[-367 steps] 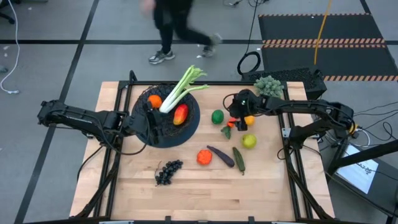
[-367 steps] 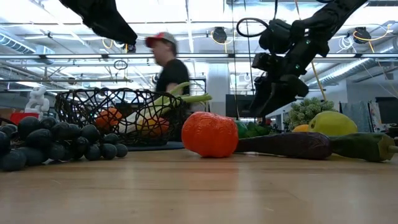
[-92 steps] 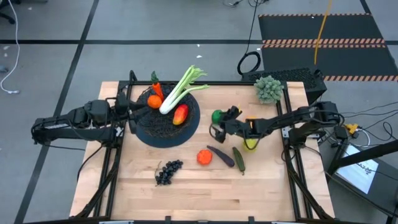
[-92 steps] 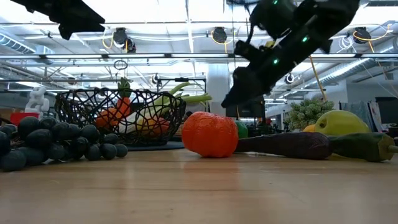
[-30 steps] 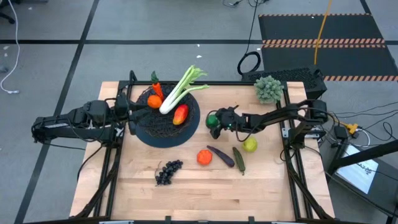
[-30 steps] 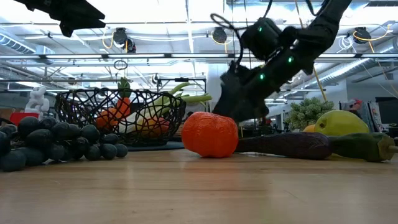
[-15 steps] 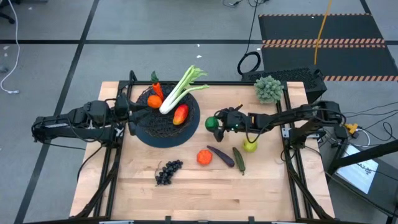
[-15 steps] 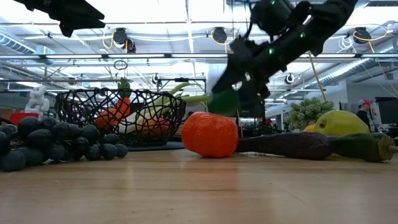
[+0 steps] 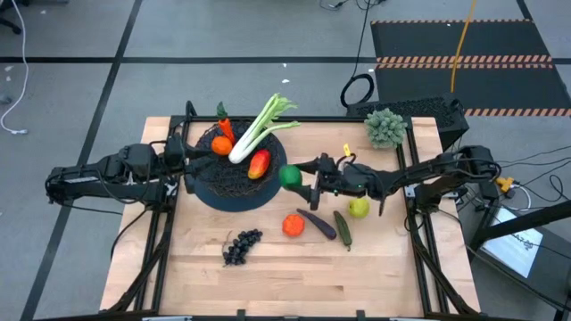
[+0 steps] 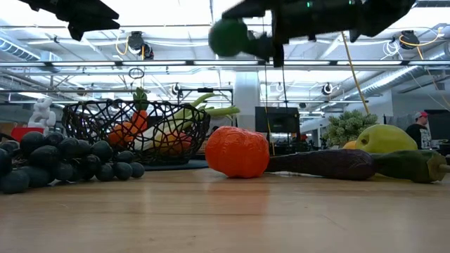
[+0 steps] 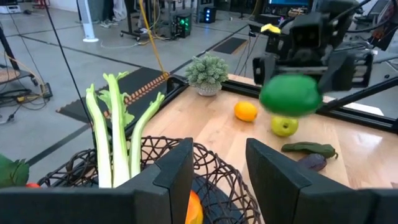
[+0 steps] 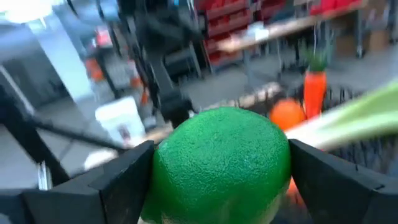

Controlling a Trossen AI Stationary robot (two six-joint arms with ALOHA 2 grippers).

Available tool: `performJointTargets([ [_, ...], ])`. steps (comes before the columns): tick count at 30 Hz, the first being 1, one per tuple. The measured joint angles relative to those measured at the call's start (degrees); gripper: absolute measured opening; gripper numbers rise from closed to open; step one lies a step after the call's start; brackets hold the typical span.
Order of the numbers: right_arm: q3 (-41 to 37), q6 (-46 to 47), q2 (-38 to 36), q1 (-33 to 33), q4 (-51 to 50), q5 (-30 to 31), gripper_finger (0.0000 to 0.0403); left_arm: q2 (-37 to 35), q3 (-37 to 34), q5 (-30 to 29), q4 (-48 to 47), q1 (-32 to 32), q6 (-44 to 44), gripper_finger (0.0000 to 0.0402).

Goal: Build produce basket
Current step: Put the green lime into the black basket

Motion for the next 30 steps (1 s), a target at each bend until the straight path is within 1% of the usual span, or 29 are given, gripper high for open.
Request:
performJointTargets([
  [2,0.6,-1.5,0.0,0.7,2.5,2.3,0.034,0.0,0.0,0.0,0.4,0.0,0.0,0.0147],
  [4,2.2,-3.2,0.0,1.4,2.8,4.0,0.034,0.0,0.0,0.0,1.0,0.0,0.0,0.0147],
  [8,7.7,-5.9,2.5,2.2,3.1,4.1,0.034,0.0,0.0,0.0,3.0,0.0,0.2,0.0147],
  [10,11.5,-7.0,5.7,2.3,3.0,4.2,0.034,0.0,0.0,0.0,4.2,0.0,0.3,0.0148],
  [14,20.5,-7.2,14.4,1.9,2.4,3.9,0.034,0.0,0.0,-0.1,5.9,0.0,1.3,0.0147],
  [17,28.8,-6.9,21.0,1.7,-2.4,3.8,0.0341,0.0,0.0,-0.1,6.8,0.0,2.6,0.0147],
  [20,36.7,-6.9,26.4,1.5,-9.9,3.8,0.0341,0.0,0.0,-0.1,7.1,0.0,4.6,0.0147],
  [22,40.3,-6.9,28.9,1.2,-14.7,3.8,0.0341,0.0,0.0,-0.1,7.1,0.0,6.2,0.0147],
  [24,42.0,-7.1,30.6,0.5,-16.8,3.8,0.0341,0.0,0.0,-0.1,7.1,0.0,7.0,0.0148],
  [30,42.2,-4.8,33.5,-2.1,-17.8,4.0,0.0341,0.0,0.0,-0.1,6.7,0.0,8.0,0.0147],
])
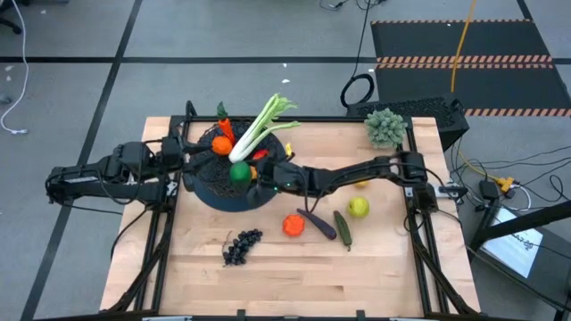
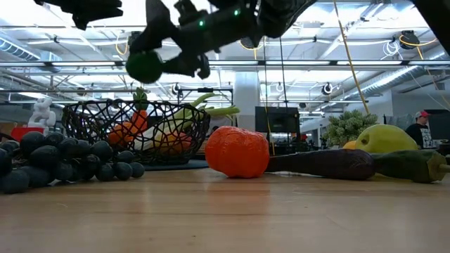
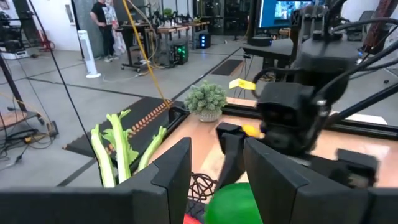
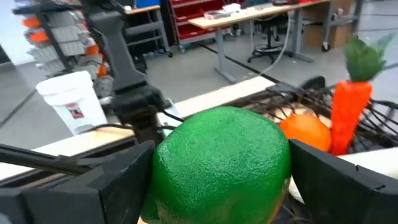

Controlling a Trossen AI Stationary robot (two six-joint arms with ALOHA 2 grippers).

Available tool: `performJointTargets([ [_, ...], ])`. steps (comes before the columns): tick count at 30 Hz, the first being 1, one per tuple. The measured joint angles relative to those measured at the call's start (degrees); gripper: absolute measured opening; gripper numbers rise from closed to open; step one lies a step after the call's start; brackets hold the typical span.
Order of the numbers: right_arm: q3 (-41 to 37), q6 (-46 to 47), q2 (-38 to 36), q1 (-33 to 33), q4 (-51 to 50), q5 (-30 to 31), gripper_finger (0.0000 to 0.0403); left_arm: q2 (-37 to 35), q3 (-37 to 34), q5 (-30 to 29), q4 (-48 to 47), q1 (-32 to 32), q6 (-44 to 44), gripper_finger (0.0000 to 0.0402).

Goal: Build produce basket
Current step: Put the green lime into the black basket, then put the orange pumpkin into the black basket

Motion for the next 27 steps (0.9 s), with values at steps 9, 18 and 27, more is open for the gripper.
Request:
performJointTargets([
  [9,0.0,0.6,0.5,-4.1,-6.1,1.6,0.0363,0.0,0.0,0.0,-1.2,0.0,0.5,0.0147],
  [18,-0.1,-2.3,-0.1,-4.7,-6.8,-0.5,0.0376,0.0,0.0,0.1,-1.3,0.0,-0.1,0.0147],
  [27,-0.2,-6.3,-6.0,-3.0,-16.1,0.0,0.0376,0.0,0.0,0.5,-1.2,0.0,-0.5,0.0148],
])
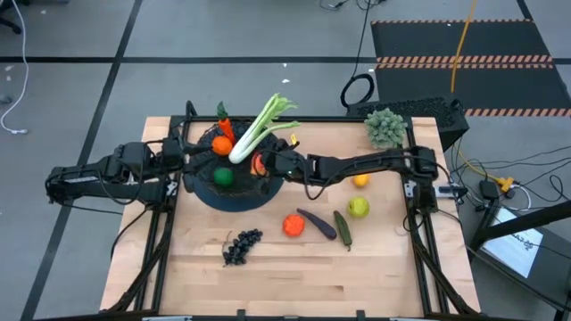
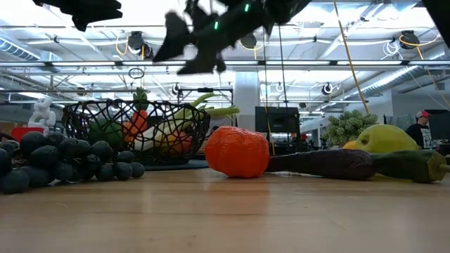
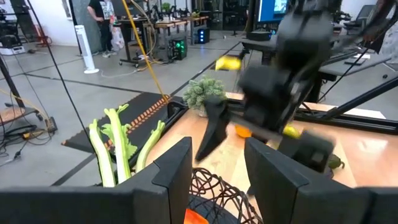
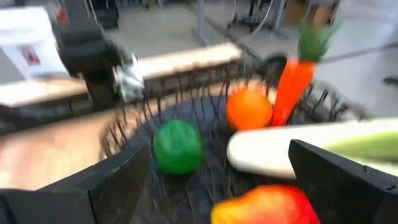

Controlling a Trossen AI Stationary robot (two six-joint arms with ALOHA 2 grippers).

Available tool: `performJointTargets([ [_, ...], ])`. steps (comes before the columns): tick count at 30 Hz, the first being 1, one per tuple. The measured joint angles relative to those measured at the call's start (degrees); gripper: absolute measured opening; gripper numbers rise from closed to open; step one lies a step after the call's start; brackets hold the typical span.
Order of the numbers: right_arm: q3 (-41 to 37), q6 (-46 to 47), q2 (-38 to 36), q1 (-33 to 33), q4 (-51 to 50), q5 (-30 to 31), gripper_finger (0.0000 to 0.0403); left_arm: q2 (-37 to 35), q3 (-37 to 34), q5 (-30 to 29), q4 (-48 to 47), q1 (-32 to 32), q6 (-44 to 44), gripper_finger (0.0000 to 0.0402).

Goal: Build produce basket
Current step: Put the orange pumpkin into the black basket

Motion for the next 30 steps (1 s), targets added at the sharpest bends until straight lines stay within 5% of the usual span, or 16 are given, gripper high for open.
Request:
performJointTargets([
  [10,-1.6,5.7,-13.8,9.8,-28.7,2.7,0.0375,0.0,0.0,0.7,0.0,0.0,0.2,0.0147],
  [14,-7.7,8.0,-17.5,15.4,-30.1,2.7,0.0375,0.0,0.0,1.8,0.4,-0.3,-0.1,0.0147],
  [21,-24.1,10.5,-20.2,21.0,-14.3,2.8,0.0375,0.0,0.0,4.1,1.5,-1.8,-1.9,0.0148],
  [30,-38.8,6.9,-20.2,19.3,5.1,0.8,0.0397,2.7,0.0,3.9,2.0,-3.0,-2.5,0.0148],
])
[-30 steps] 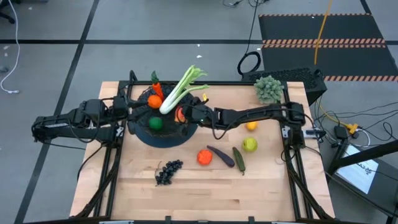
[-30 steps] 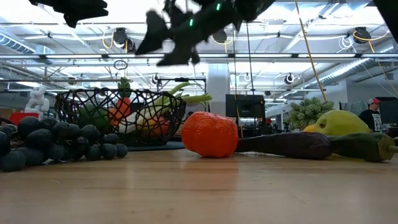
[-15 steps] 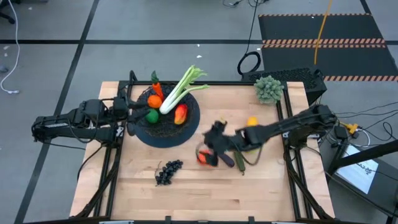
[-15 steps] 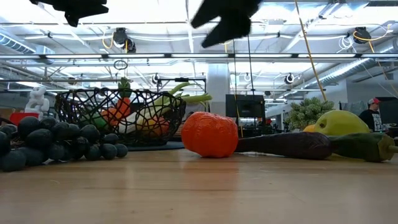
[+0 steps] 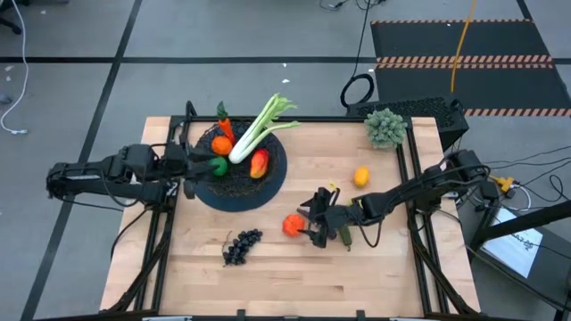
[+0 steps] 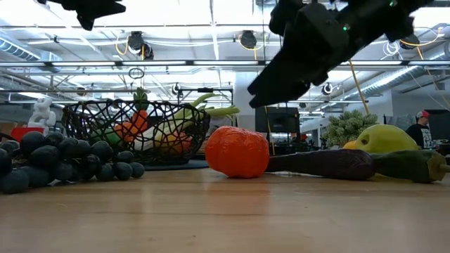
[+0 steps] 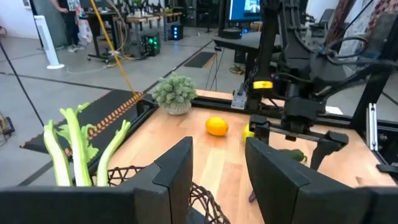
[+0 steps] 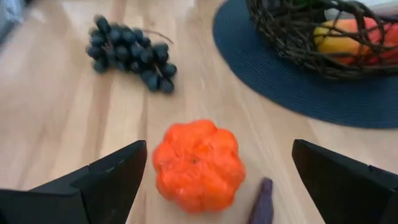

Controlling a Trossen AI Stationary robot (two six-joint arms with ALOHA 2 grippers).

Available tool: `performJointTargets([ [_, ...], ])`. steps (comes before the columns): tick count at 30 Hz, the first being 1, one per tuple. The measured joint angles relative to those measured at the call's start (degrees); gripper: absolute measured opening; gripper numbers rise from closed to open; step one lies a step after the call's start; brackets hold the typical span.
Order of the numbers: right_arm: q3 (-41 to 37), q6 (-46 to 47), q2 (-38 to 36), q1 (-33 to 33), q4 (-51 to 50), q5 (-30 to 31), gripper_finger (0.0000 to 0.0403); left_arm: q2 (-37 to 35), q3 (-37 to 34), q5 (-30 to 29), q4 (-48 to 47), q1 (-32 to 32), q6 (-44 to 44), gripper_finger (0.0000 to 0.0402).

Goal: Build produce basket
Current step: Put the orange pumpkin into the black basket

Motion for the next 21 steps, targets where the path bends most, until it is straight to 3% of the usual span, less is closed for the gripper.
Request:
performJointTargets([
  [13,-2.9,-3.4,7.0,-1.8,11.6,-5.6,0.0399,10.9,0.0,-0.5,6.8,0.0,6.0,0.0148],
  [21,-2.9,-2.5,12.7,-3.2,15.4,-8.8,0.0399,13.4,0.0,-1.5,7.4,0.0,7.5,0.0148],
])
